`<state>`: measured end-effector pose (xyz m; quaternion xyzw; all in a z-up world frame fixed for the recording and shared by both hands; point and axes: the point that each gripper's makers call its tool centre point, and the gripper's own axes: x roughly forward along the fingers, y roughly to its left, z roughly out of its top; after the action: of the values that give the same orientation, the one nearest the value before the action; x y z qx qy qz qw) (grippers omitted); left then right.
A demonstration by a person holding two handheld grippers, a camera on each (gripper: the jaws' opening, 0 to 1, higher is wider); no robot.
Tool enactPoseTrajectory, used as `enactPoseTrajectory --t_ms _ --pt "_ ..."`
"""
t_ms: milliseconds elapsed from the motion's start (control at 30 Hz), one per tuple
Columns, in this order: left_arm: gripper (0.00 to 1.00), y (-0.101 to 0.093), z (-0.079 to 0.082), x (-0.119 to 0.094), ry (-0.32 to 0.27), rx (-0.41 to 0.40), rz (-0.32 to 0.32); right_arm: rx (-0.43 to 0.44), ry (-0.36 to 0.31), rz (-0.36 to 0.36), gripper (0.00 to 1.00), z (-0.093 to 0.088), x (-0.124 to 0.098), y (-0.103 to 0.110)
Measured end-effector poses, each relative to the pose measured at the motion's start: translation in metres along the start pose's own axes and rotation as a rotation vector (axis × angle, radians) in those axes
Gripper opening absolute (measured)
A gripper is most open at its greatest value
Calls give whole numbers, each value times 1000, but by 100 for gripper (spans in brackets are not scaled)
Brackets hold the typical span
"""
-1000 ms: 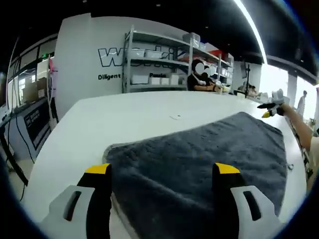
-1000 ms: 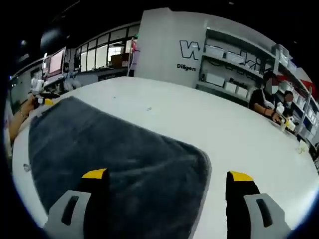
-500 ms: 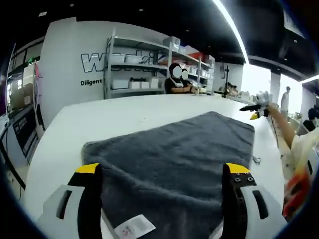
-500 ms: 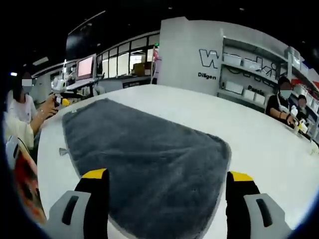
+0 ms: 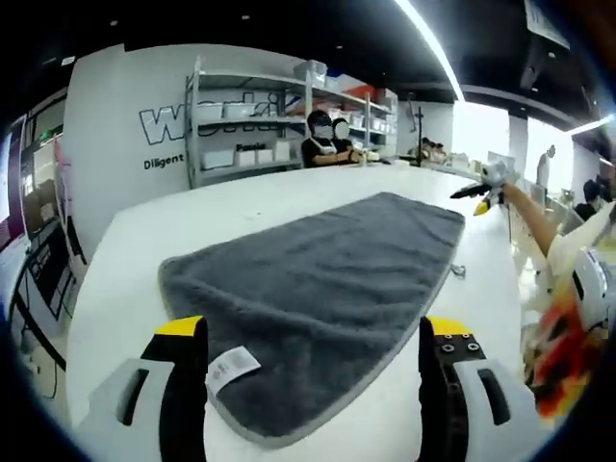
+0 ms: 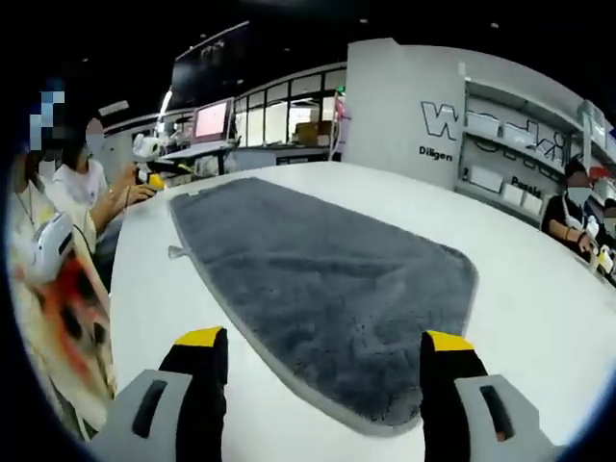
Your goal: Fold the towel on the table until its edges align and the towel forms a compact rectangular stack.
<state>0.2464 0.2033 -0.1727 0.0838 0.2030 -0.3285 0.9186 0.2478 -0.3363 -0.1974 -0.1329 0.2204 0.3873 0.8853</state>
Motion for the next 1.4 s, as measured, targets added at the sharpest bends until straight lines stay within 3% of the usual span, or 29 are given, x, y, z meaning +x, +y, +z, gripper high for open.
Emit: enactPoseTrajectory --t_ms 33,67,133,333,400,500,667,767,933,1033,1200,1400 --pt "84 -1 -2 -1 5 8 -5 -5 2 5 77 -1 0 2" --pt "83 -7 -15 -3 43 31 -23 -24 15 28 75 -5 -3 9" --pt "82 -7 -20 -4 55 22 -25 -28 21 38 72 -7 -4 14" --pt "76 -5 -46 -15 110 -38 -37 -36 37 72 65 -13 -8 26" --pt "77 -9 -57 -17 150 -102 -58 -26 40 87 60 -15 -8 29" --pt "75 -16 -64 -16 175 -76 -78 -14 46 106 59 -21 -8 31" --pt "69 -22 -68 -14 202 -93 -107 -12 71 144 58 -27 -7 38" --pt "68 -15 -75 -14 243 -63 -72 -20 91 166 57 -30 -6 42" --pt "63 -10 -80 -15 262 -34 -63 -21 113 188 45 -38 -5 40" --pt "58 -7 -81 -15 265 -21 -54 -15 115 184 44 -39 -6 37" --pt "52 0 -82 -16 278 7 -56 -23 121 142 43 -38 -14 17" --pt "44 6 -80 -16 296 81 -78 9 205 118 39 -51 -16 -4"
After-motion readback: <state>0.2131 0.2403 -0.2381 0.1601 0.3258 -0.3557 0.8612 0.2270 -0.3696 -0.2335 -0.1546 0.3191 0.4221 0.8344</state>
